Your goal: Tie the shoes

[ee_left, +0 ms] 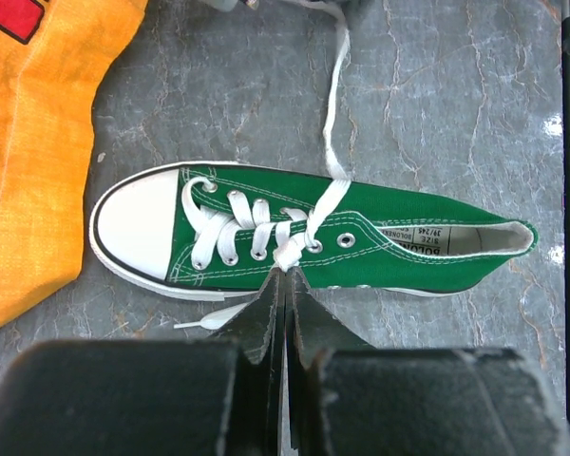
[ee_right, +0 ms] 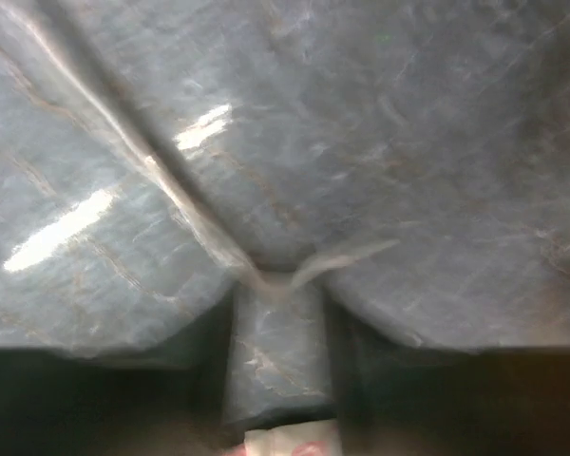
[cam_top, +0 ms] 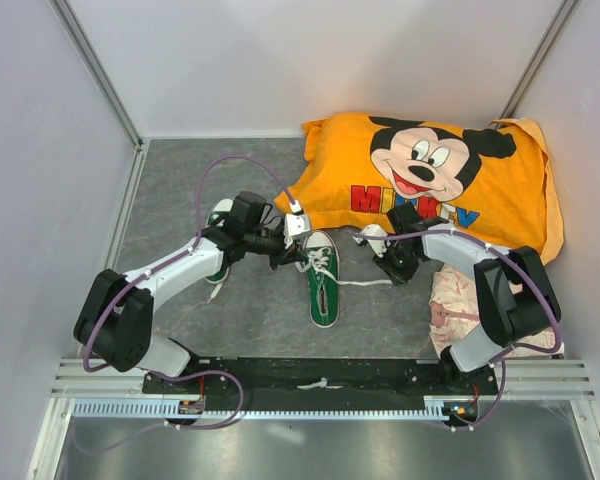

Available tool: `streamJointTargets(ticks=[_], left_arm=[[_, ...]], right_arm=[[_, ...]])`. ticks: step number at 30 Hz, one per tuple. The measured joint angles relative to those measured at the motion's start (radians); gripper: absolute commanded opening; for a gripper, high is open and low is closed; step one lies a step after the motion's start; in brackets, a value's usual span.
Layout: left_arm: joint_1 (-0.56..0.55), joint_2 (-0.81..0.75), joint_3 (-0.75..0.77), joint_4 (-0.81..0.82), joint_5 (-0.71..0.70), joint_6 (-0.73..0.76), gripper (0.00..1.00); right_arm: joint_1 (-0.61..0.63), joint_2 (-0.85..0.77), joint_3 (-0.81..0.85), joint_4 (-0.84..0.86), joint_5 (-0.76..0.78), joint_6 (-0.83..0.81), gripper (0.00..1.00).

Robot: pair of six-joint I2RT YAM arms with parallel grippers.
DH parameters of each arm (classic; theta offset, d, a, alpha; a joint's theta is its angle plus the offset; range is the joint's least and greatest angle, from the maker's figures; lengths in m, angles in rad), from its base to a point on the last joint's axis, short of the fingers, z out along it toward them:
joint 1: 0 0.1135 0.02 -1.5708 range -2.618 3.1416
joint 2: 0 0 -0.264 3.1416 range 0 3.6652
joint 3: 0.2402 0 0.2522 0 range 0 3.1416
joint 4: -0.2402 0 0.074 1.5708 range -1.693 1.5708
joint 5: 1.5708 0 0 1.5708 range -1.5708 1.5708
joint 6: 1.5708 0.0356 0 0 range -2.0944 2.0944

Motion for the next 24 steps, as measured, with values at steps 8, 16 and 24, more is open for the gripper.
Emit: streamJointTargets(ticks=[8,16,24], left_arm=[[0.000,0.000,-0.023,0.010,0.002,0.000,0.02],[0.000,-0.004,-0.046,0.031,0.007,0.002,0.02],[0.000,-0.010,-0.057,0.053,0.021,0.012,0.01]], right_arm=[[0.009,0.051,0.086,-0.034,0.010,0.048,0.00],[0.022,0.103,0.526,-0.014,-0.163,0.197,0.00],[0.186,0.290,0.791,0.053,-0.270,0.314,0.00]])
